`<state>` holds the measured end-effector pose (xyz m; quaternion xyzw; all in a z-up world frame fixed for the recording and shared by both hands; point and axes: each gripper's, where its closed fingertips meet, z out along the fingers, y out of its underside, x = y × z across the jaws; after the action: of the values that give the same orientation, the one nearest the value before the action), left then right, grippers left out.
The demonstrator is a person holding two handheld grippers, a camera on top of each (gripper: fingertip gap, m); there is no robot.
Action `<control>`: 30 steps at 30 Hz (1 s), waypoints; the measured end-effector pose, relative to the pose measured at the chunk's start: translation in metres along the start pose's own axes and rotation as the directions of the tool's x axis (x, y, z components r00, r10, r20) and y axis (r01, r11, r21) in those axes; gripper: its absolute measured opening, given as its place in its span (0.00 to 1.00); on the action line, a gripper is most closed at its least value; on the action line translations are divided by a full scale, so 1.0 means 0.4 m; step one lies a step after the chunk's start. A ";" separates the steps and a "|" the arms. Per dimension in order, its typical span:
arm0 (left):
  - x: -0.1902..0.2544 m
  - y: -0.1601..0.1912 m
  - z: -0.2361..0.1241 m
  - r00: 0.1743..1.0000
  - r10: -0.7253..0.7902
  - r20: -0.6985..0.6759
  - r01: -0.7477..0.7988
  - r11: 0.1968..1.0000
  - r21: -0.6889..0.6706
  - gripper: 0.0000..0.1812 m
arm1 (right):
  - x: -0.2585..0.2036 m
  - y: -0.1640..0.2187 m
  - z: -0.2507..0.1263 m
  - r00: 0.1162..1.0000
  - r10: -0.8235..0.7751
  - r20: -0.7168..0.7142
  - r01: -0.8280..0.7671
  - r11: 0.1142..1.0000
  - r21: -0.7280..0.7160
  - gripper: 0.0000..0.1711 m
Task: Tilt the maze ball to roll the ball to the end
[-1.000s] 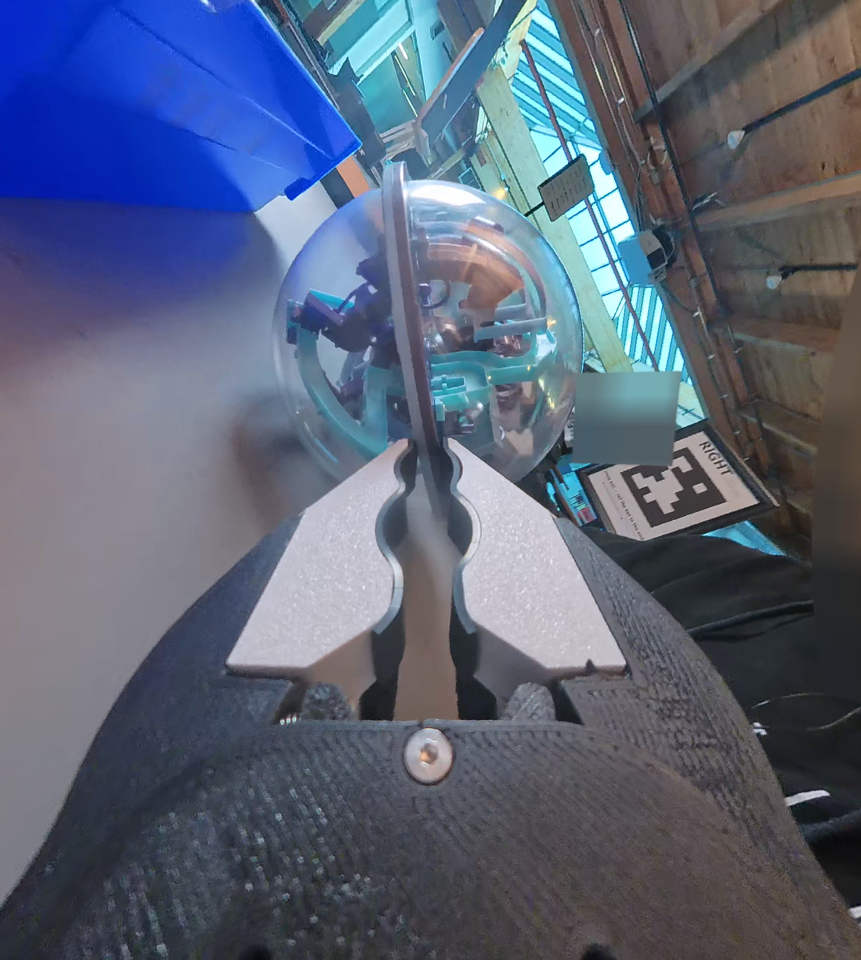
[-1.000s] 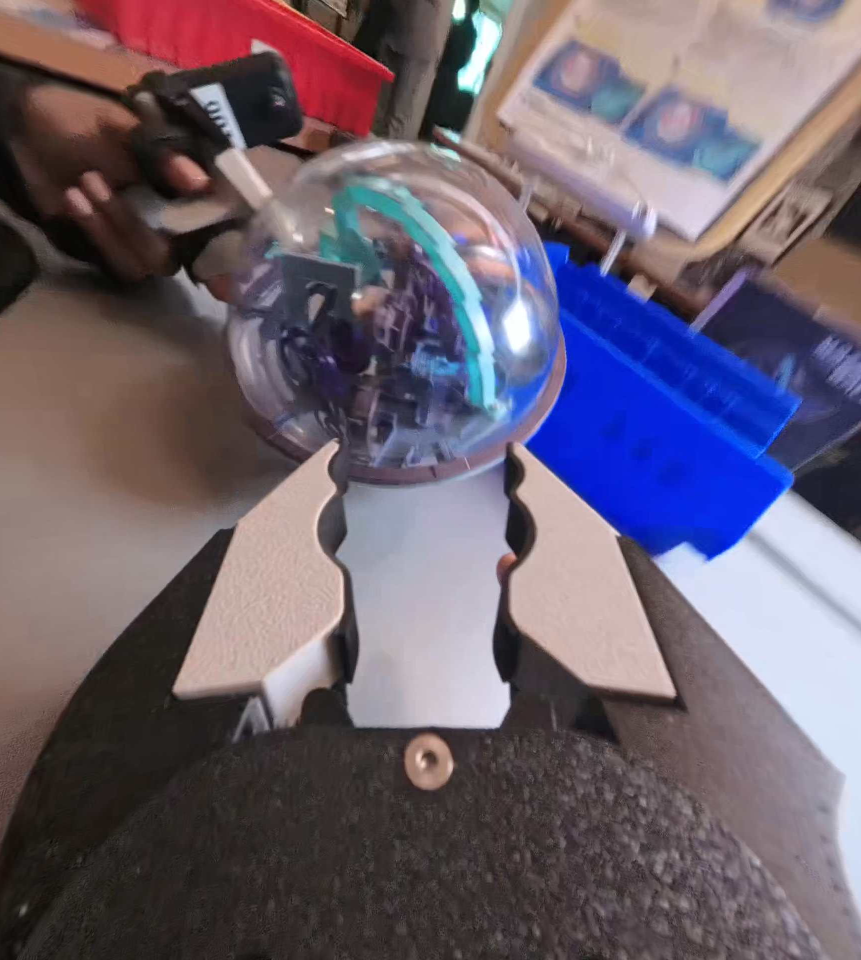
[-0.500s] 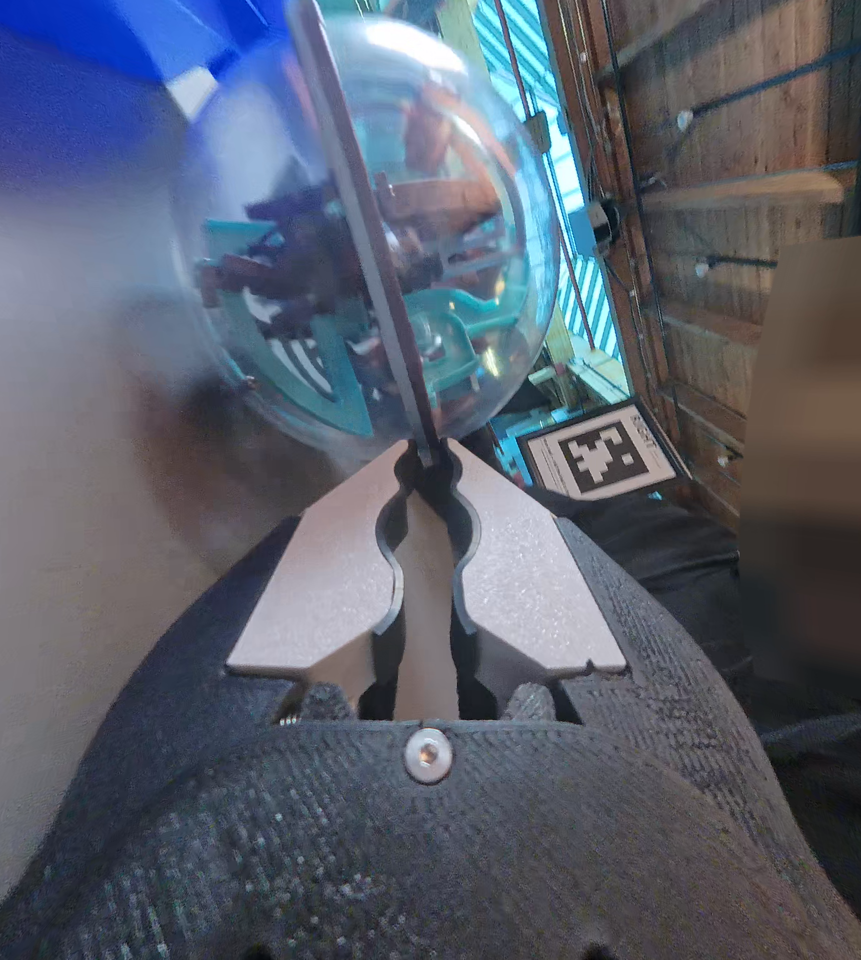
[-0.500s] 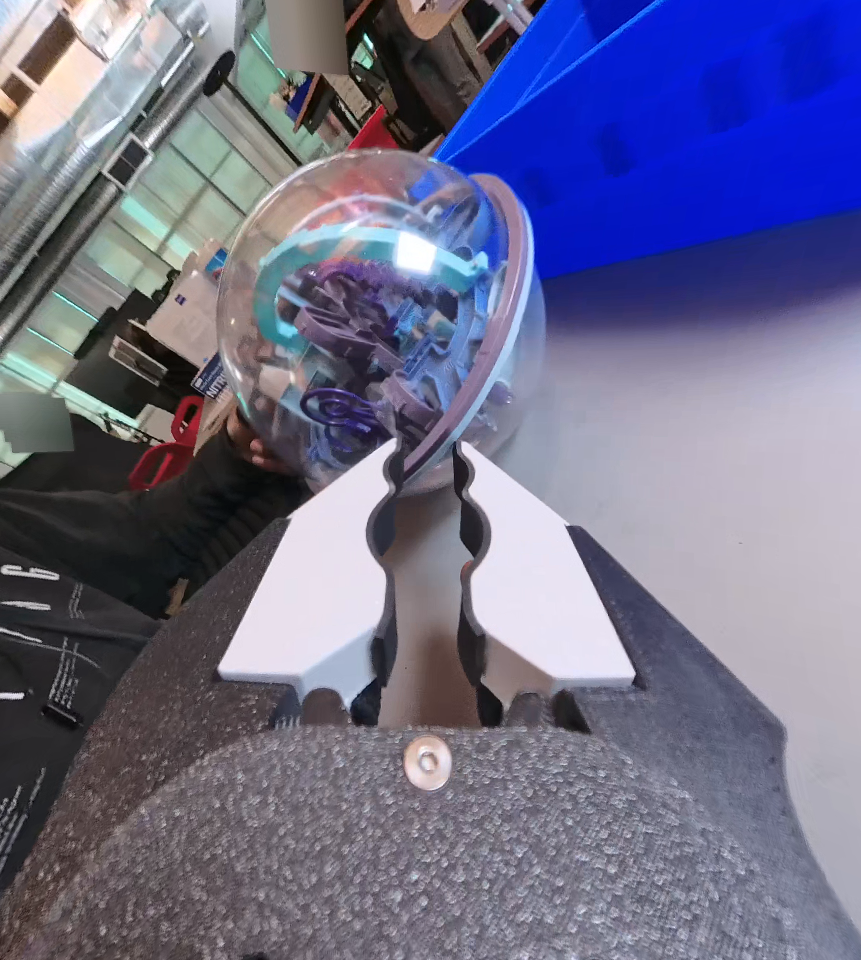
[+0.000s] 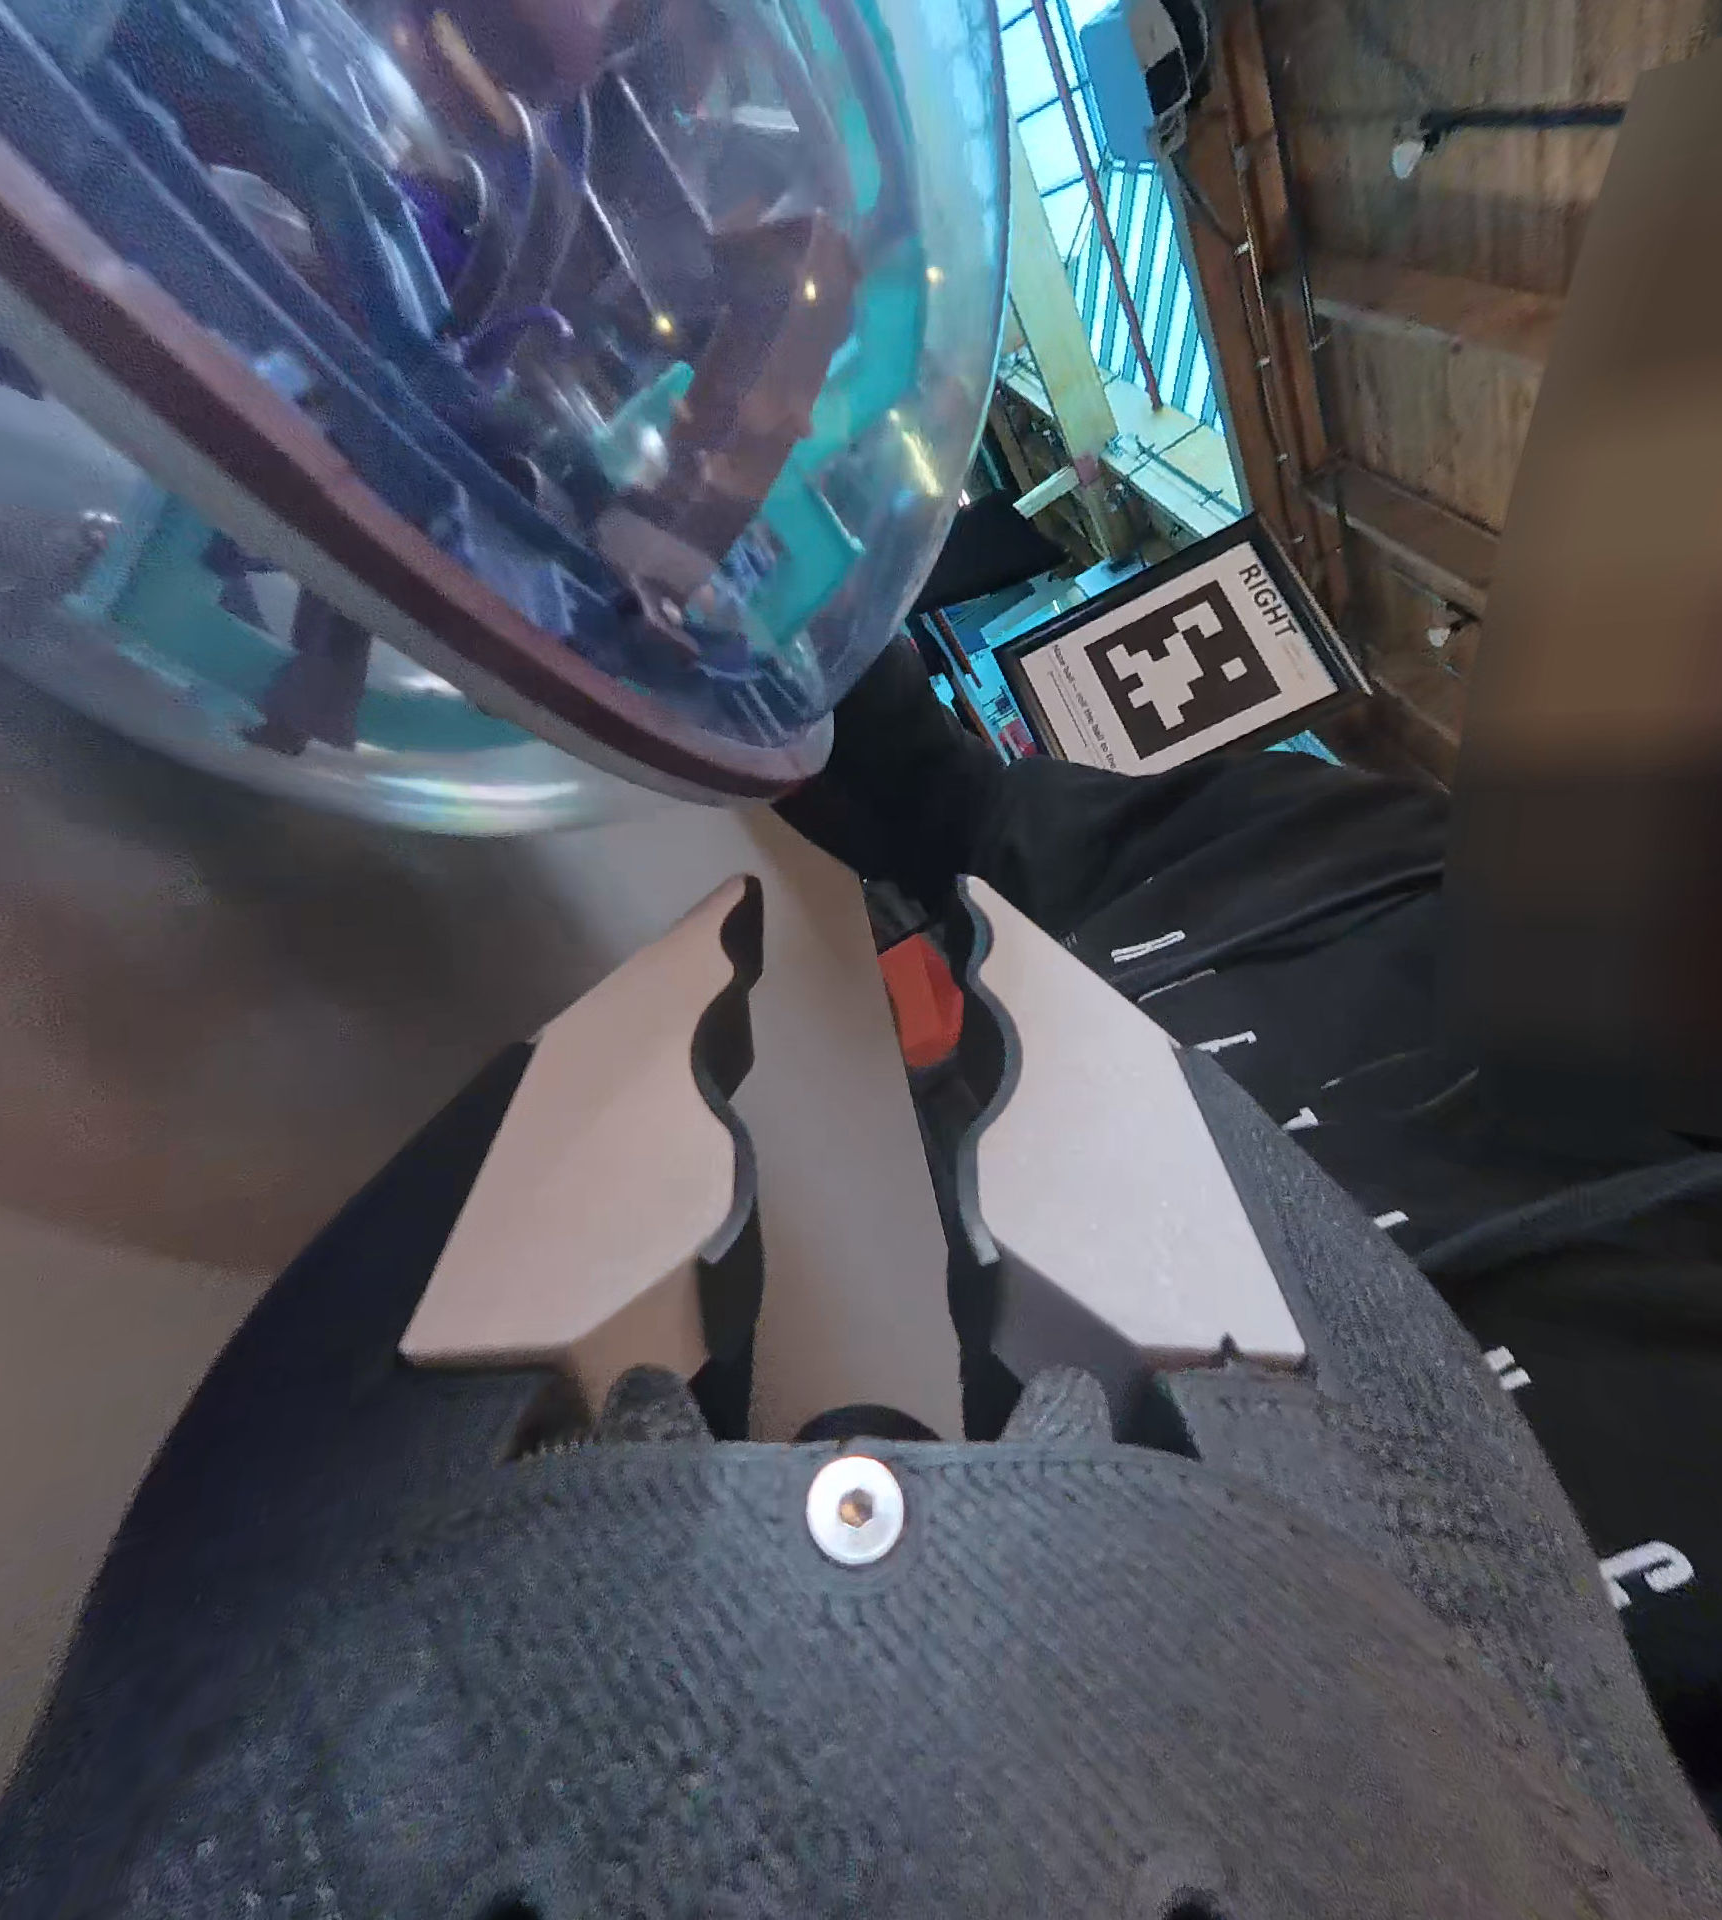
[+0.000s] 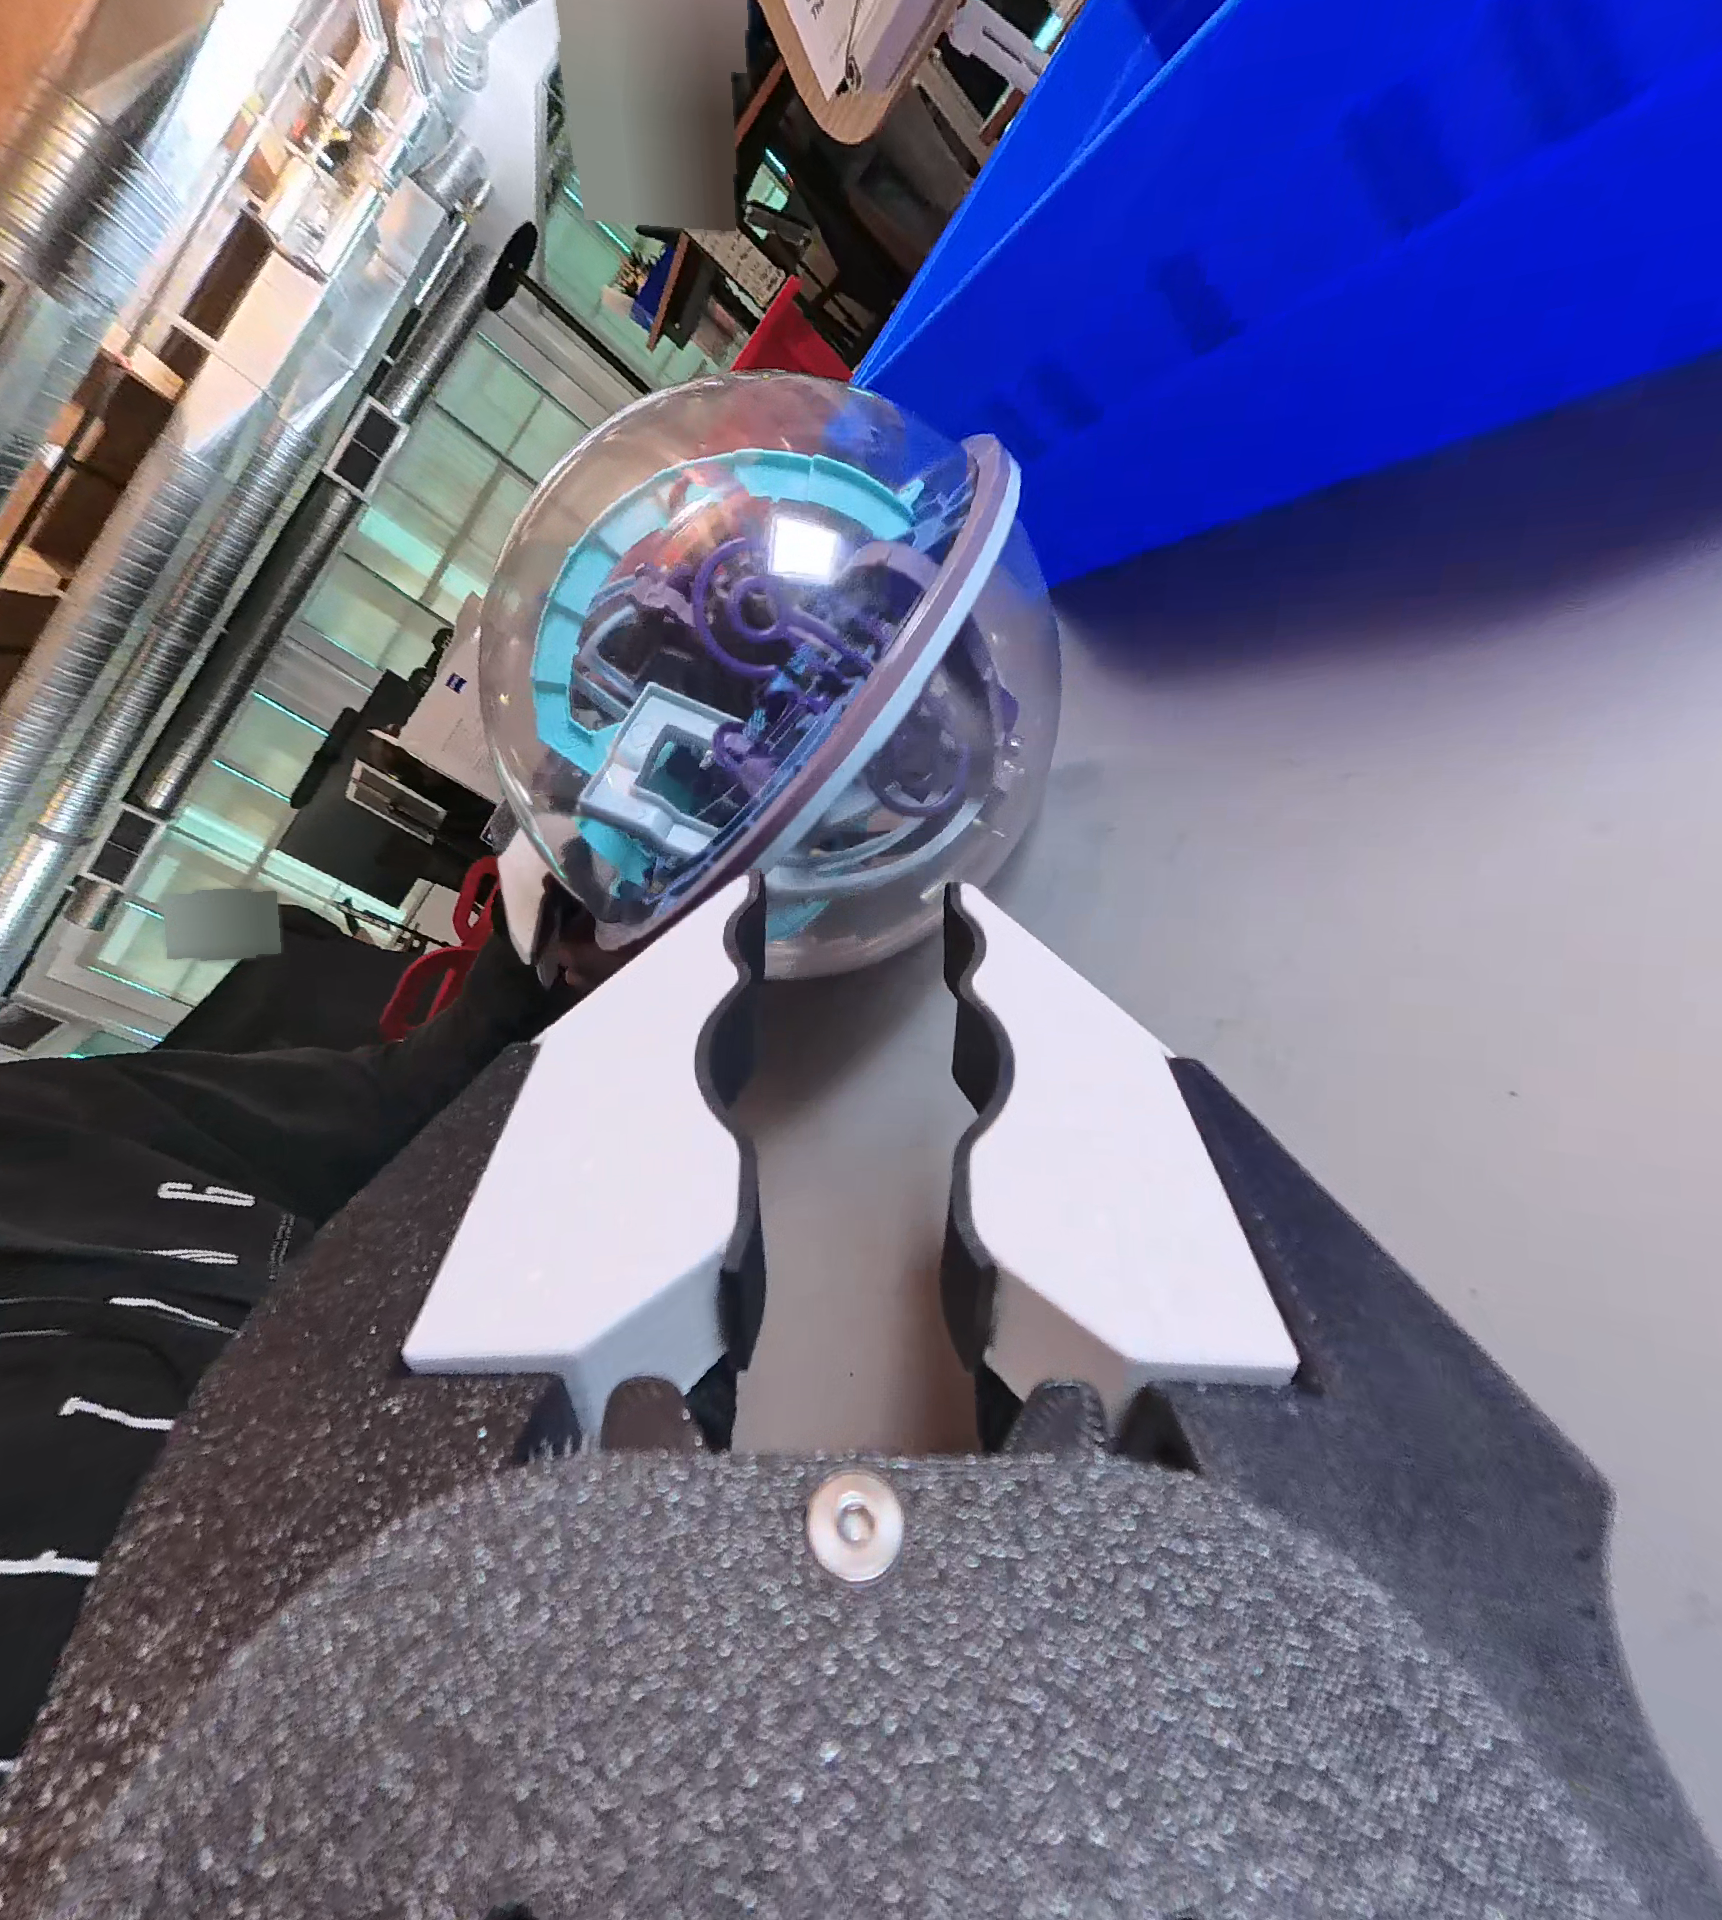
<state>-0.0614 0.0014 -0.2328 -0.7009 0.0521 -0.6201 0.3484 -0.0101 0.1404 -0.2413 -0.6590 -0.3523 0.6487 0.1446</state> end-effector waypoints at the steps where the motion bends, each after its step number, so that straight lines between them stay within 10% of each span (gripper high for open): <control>1: -0.003 -0.003 -0.009 1.000 0.006 0.006 -0.006 1.000 0.000 0.20 | -0.002 0.000 0.001 1.000 0.001 0.004 -0.001 1.000 -0.001 0.19; 11: -0.093 -0.110 -0.120 0.985 -0.128 0.115 0.096 0.964 0.249 0.29 | -0.039 -0.008 0.036 0.997 -0.064 0.040 0.064 0.998 0.008 0.23; 22: -0.118 -0.116 -0.073 0.975 -0.116 0.191 0.063 0.963 0.262 0.13 | -0.027 -0.043 0.088 0.999 -0.032 -0.013 0.033 0.998 0.053 0.29; 30: -0.091 -0.118 -0.133 0.987 0.005 0.162 -0.041 0.976 0.215 0.34 | -0.015 -0.036 0.069 0.996 -0.084 -0.015 0.085 0.996 0.035 0.25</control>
<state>-0.1347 0.0327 -0.2376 -0.7057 -0.0363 -0.5594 0.4333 -0.0401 0.1393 -0.2307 -0.6453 -0.3674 0.6435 0.1860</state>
